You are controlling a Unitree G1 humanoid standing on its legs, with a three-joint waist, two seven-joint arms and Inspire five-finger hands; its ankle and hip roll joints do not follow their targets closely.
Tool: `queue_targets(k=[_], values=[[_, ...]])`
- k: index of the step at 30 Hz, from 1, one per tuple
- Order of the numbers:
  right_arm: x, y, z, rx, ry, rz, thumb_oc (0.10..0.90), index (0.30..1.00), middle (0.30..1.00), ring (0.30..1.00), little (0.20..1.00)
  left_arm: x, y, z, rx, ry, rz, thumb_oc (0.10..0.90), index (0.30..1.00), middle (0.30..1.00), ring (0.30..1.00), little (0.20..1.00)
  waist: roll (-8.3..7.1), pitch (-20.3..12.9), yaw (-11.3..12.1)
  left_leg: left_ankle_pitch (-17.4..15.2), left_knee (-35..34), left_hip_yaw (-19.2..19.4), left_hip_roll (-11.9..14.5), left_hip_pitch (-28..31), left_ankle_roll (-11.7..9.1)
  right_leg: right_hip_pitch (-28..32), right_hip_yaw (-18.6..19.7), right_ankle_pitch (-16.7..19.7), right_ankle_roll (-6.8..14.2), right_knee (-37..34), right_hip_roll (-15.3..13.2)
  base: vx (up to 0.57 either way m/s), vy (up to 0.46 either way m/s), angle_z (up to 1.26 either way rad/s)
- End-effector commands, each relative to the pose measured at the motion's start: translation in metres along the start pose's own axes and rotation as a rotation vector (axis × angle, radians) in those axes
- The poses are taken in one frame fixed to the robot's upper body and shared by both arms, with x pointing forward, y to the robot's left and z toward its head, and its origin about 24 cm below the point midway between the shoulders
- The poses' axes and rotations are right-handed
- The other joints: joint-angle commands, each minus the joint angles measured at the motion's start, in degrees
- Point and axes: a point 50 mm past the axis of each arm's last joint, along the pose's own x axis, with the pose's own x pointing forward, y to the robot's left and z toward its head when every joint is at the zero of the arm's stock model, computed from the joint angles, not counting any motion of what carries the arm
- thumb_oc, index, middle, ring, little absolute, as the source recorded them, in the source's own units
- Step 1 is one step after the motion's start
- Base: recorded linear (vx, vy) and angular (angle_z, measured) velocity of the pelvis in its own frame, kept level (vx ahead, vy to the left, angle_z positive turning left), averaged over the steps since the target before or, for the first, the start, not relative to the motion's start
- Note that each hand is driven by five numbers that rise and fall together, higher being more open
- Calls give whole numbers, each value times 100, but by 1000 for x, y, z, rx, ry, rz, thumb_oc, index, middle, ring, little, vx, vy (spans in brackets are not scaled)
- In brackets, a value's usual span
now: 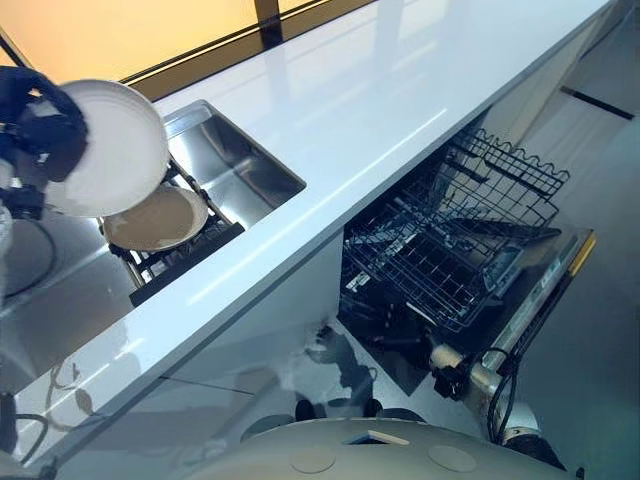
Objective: Pick up plates and place into dishwasher.
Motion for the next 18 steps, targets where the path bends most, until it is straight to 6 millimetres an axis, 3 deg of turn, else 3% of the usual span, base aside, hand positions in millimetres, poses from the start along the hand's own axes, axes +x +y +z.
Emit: queue_targets(k=[1, 7, 12, 18], values=[[10, 22, 73, 31, -286, 212, 800, 900, 900, 900, 900, 15, 67, 59, -47, -288, 308, 100, 300, 300, 300, 200, 332, -239, -75, -708, 36, 137, -81, 110, 21, -312, -208, -610, 292, 460, 165, -32, -3, 1], [15, 47, 127, 16, -497, 273, 800, 900, 900, 900, 900, 8, 50, 58, -163, -307, 299, 100, 300, 300, 300, 200, 361, -303, -80, -712, 36, 167, -61, 120, 52, -350, -188, -643, 255, 535, 169, -30, 1, -4], [0, 45, 165, -262, -663, 120, 800, 900, 900, 900, 900, 3, 34, 59, -308, -315, 242, 100, 300, 300, 300, 200, 355, -311, -99, -695, 36, 176, -56, 121, 32, -341, -161, -636, 227, 526, 206, -34, 0, -4], [-36, 45, 209, -632, -867, -111, 800, 900, 900, 900, 900, -9, 9, 61, -362, -343, 187, 100, 300, 300, 300, 200, 327, -289, -139, -676, 36, 181, -38, 133, 11, -336, -127, -679, 174, 587, 252, -33, -1, -5]])
